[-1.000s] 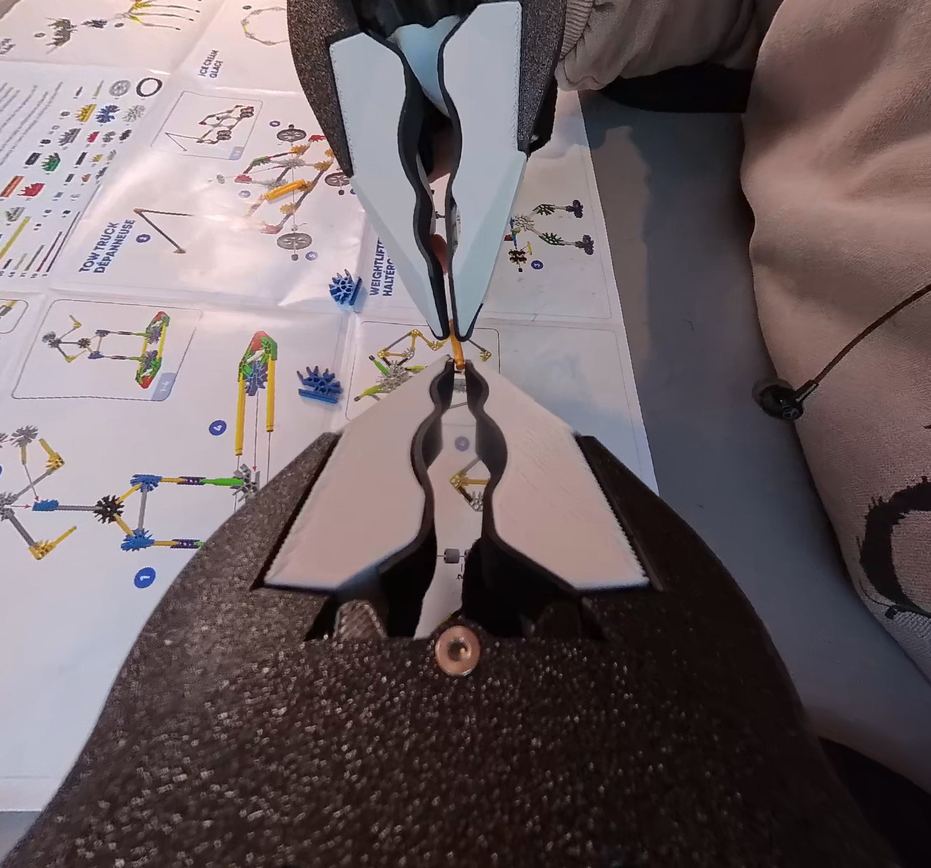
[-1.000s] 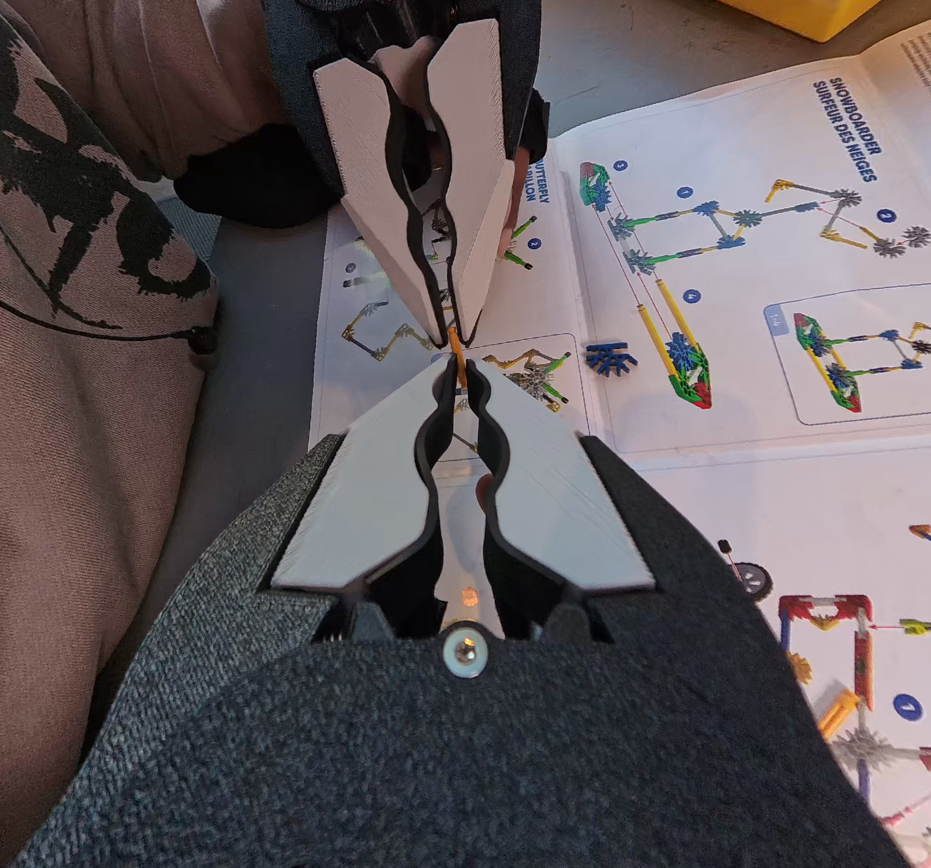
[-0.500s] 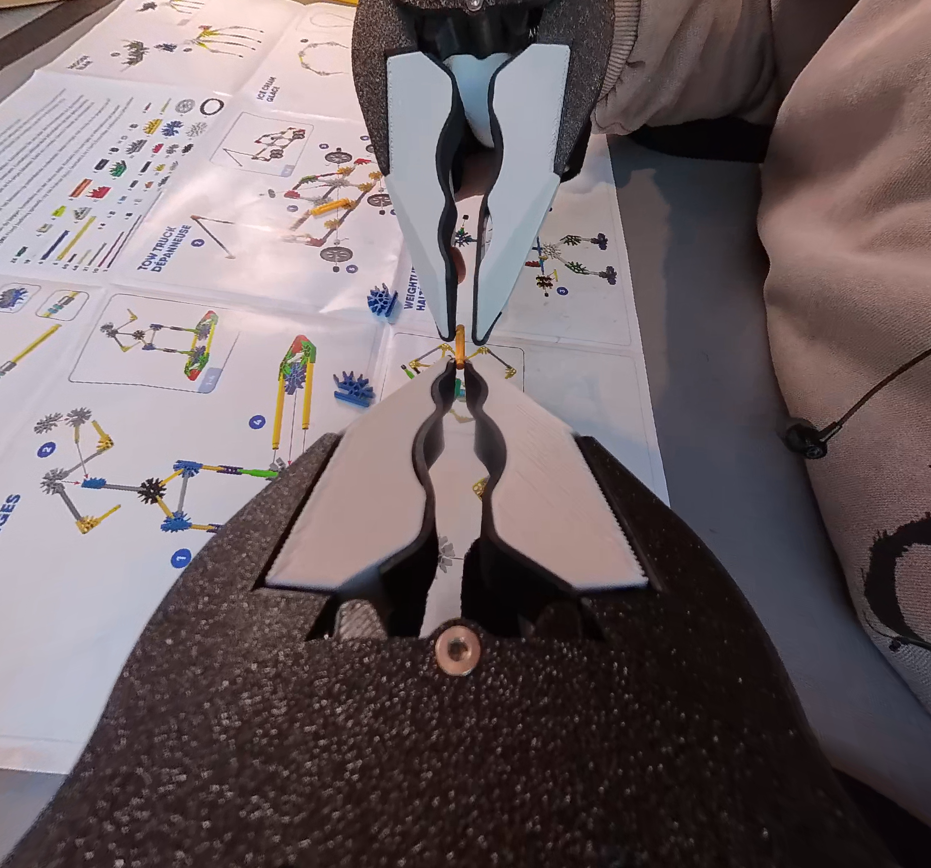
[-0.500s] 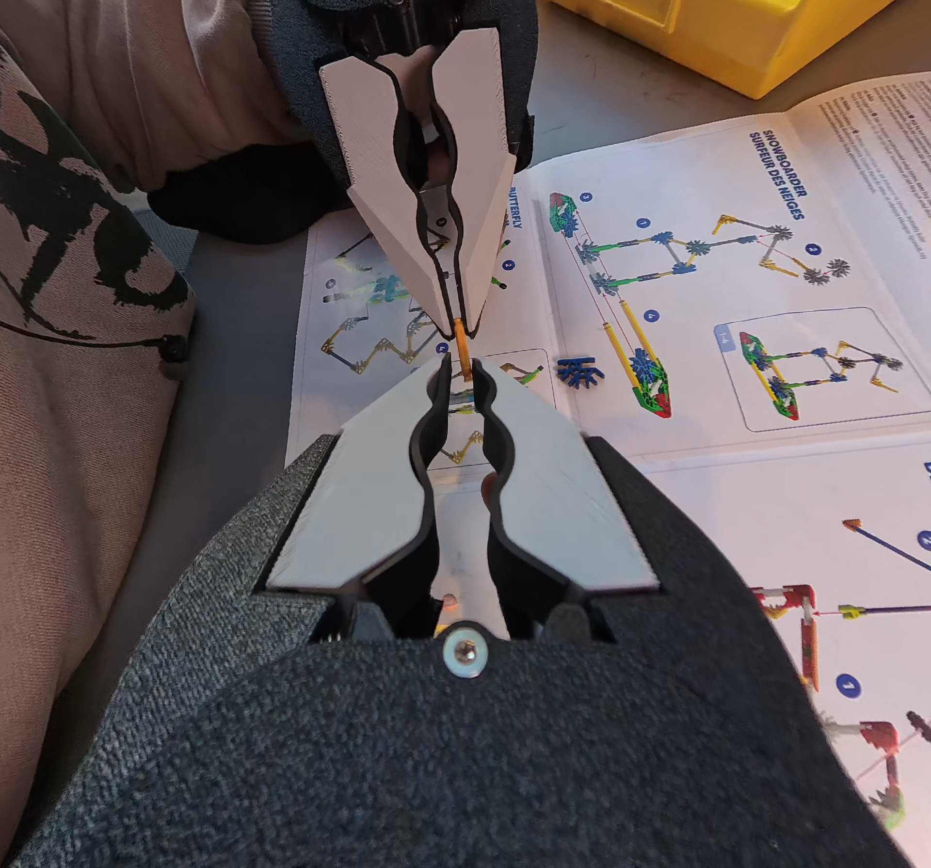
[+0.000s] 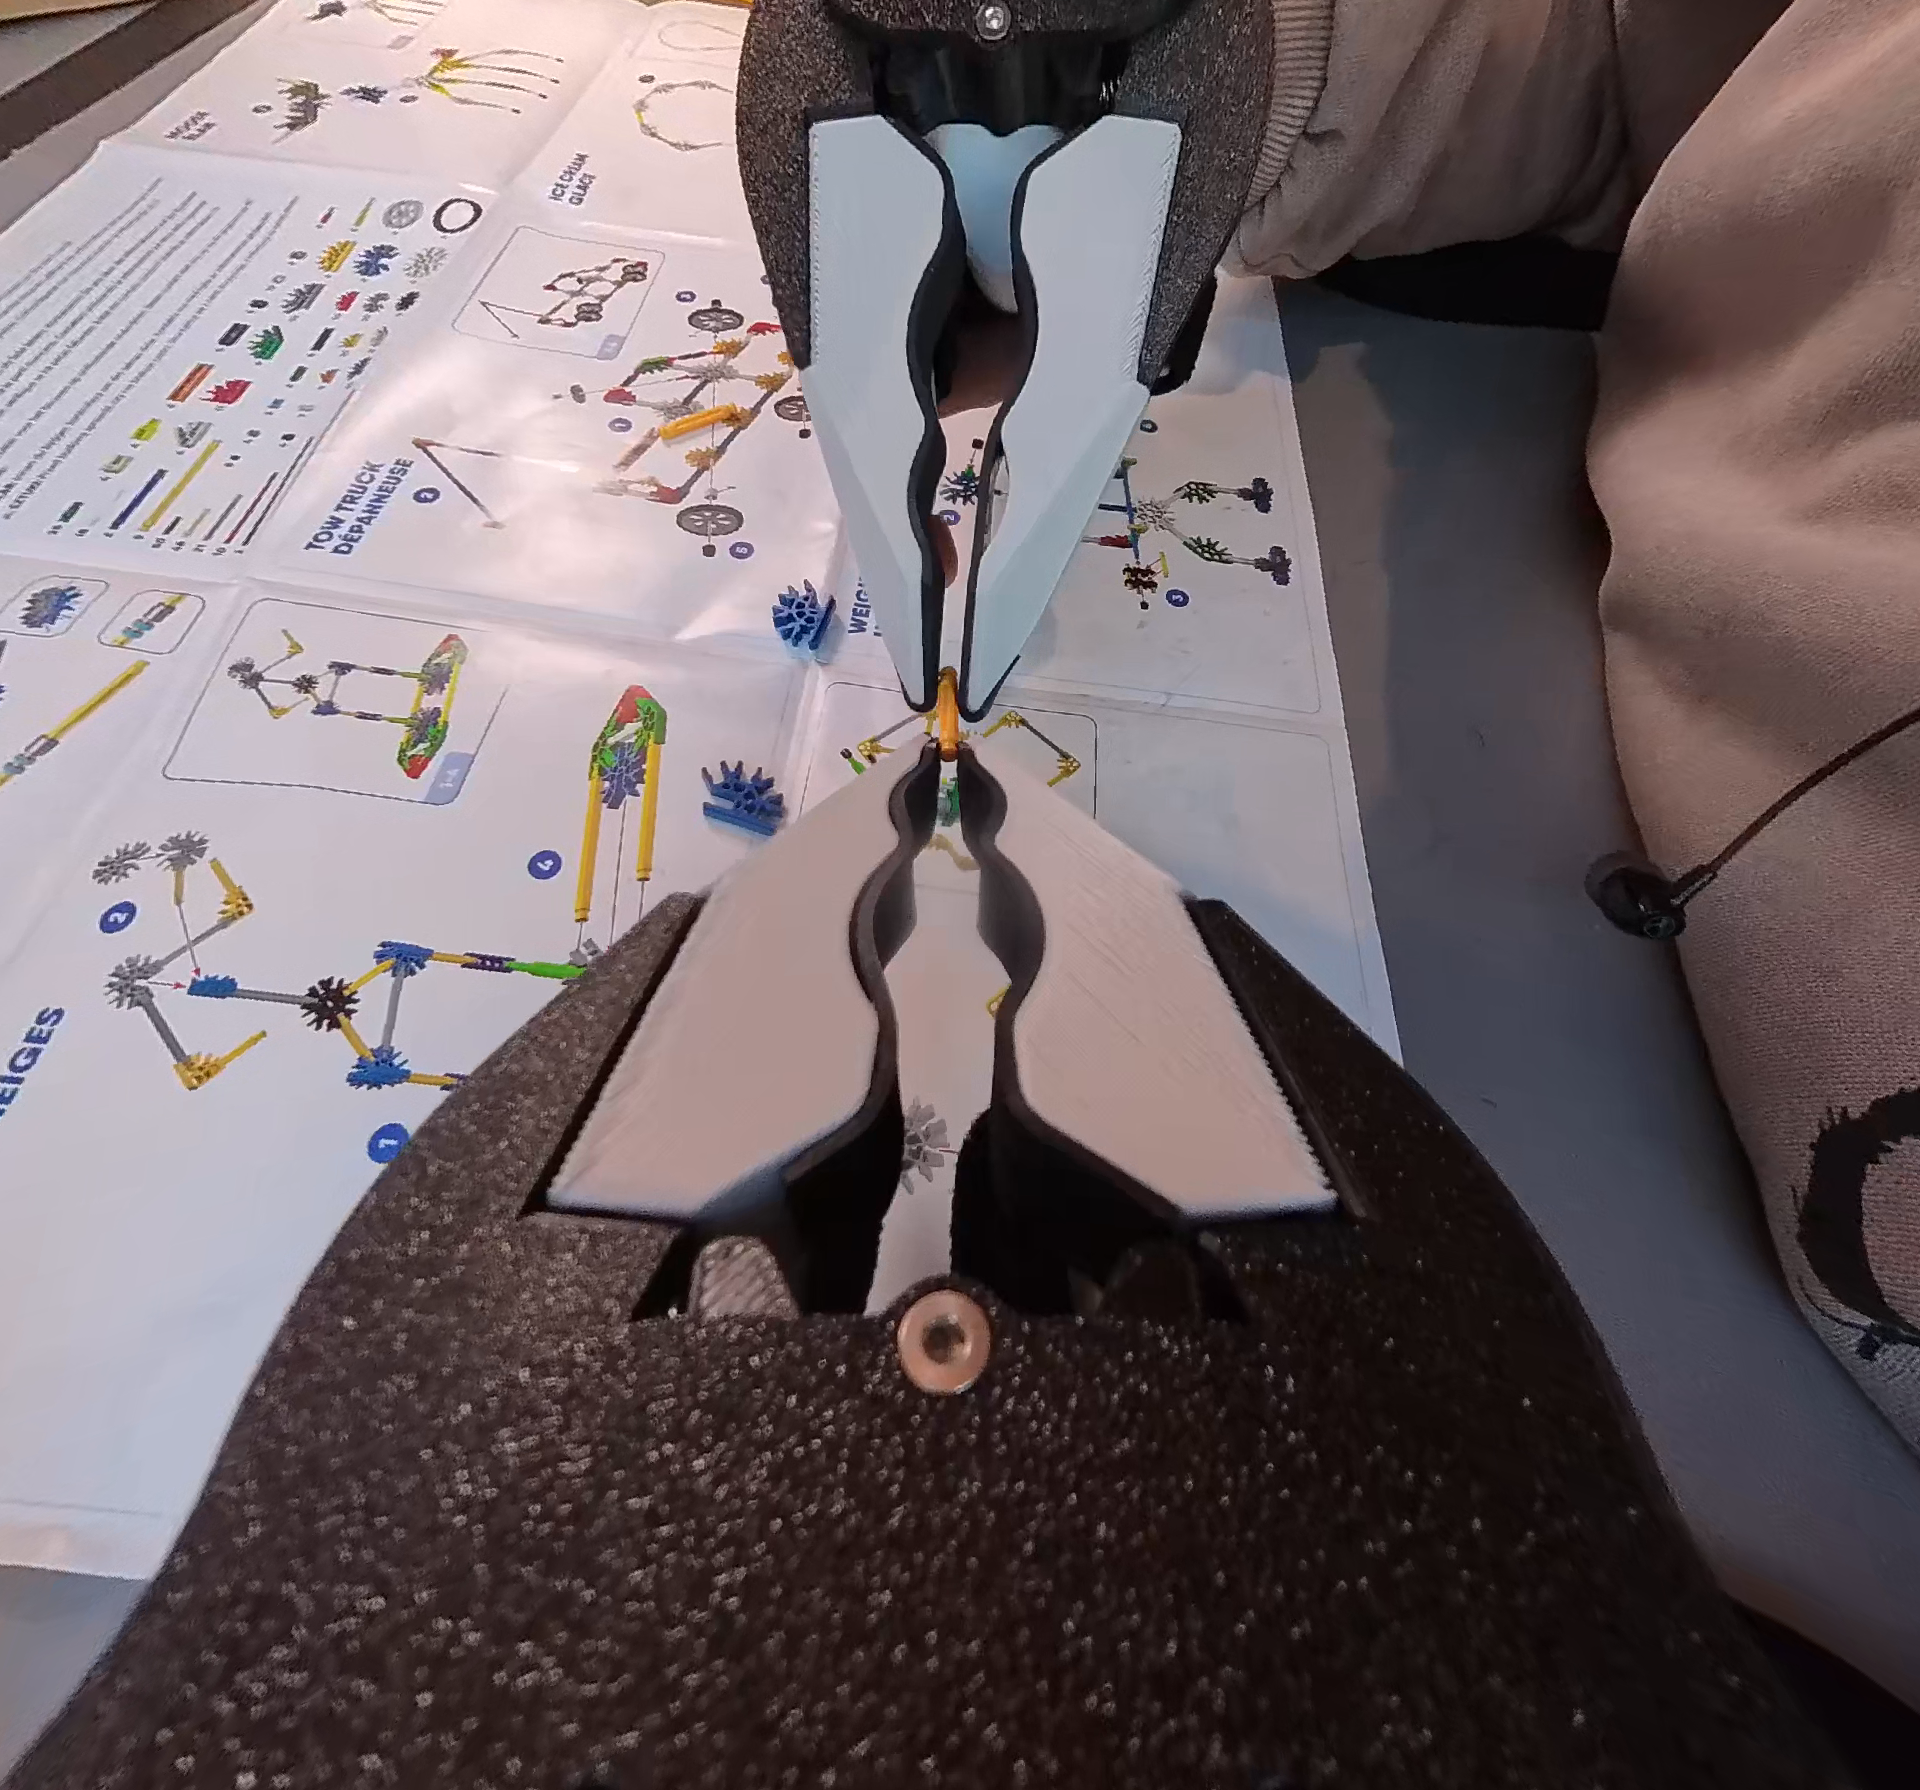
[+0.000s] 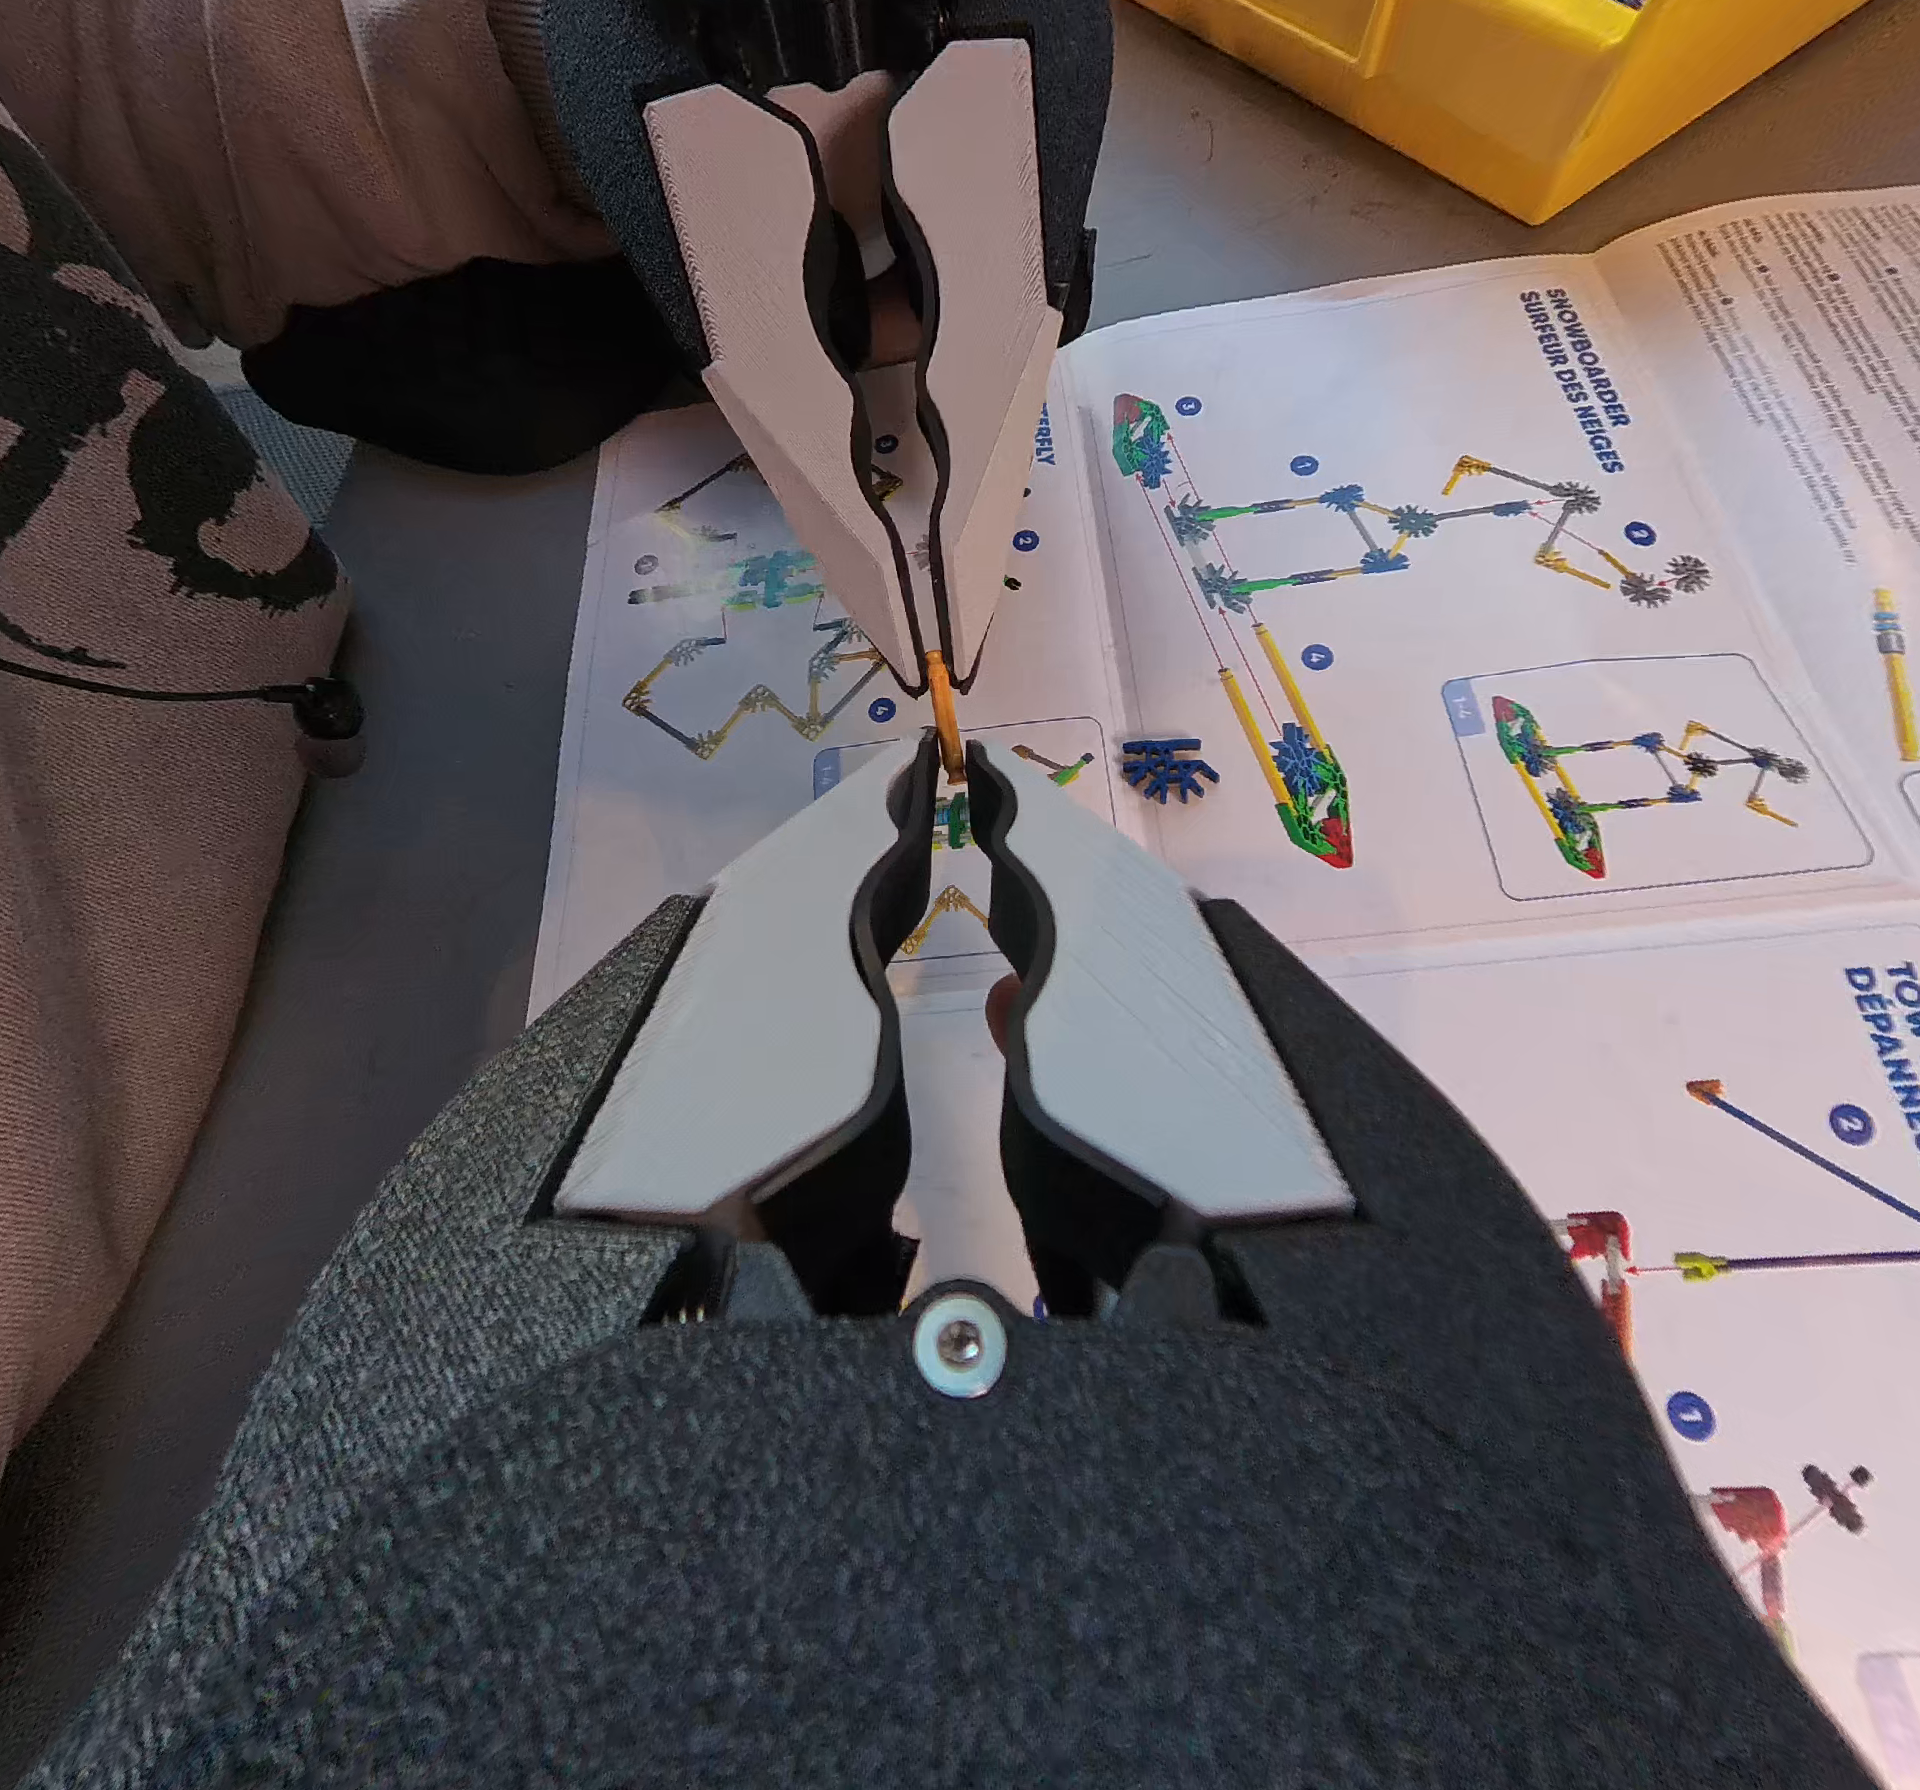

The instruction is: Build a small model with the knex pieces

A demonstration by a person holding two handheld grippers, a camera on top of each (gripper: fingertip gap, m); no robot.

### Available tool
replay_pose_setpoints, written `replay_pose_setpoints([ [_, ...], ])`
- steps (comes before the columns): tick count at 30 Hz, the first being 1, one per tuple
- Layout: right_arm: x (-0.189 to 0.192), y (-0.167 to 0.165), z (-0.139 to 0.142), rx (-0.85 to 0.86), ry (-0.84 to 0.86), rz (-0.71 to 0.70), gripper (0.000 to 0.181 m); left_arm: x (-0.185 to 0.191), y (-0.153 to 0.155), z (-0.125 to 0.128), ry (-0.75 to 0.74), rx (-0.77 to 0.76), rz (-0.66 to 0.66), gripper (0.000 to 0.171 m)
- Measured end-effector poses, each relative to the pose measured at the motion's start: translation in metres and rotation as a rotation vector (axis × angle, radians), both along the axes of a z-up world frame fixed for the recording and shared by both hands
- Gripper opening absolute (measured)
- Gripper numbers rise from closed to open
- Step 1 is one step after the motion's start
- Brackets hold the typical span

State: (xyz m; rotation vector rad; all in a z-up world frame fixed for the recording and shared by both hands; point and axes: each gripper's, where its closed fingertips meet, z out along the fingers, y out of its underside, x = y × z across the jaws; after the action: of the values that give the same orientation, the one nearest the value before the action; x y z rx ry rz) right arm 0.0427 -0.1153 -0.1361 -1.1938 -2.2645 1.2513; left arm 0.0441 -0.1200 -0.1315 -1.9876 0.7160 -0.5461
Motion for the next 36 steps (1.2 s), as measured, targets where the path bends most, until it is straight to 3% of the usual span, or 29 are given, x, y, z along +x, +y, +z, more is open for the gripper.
replay_pose_setpoints([
  [16, -0.001, 0.004, -0.001, 0.023, 0.003, 0.036, 0.002, -0.004, 0.003, -0.002, 0.003, -0.014, 0.038, 0.003],
  [23, -0.009, 0.043, -0.006, 0.161, -0.009, 0.017, 0.002, -0.035, 0.016, -0.009, 0.042, -0.047, 0.204, 0.006],
  [27, -0.016, 0.058, -0.012, 0.251, -0.038, 0.121, 0.002, -0.046, 0.023, -0.022, 0.040, -0.133, 0.311, 0.007],
  [36, -0.030, 0.056, -0.023, 0.433, -0.104, 0.448, 0.002, -0.050, 0.024, -0.031, 0.063, -0.166, 0.341, 0.007],
])
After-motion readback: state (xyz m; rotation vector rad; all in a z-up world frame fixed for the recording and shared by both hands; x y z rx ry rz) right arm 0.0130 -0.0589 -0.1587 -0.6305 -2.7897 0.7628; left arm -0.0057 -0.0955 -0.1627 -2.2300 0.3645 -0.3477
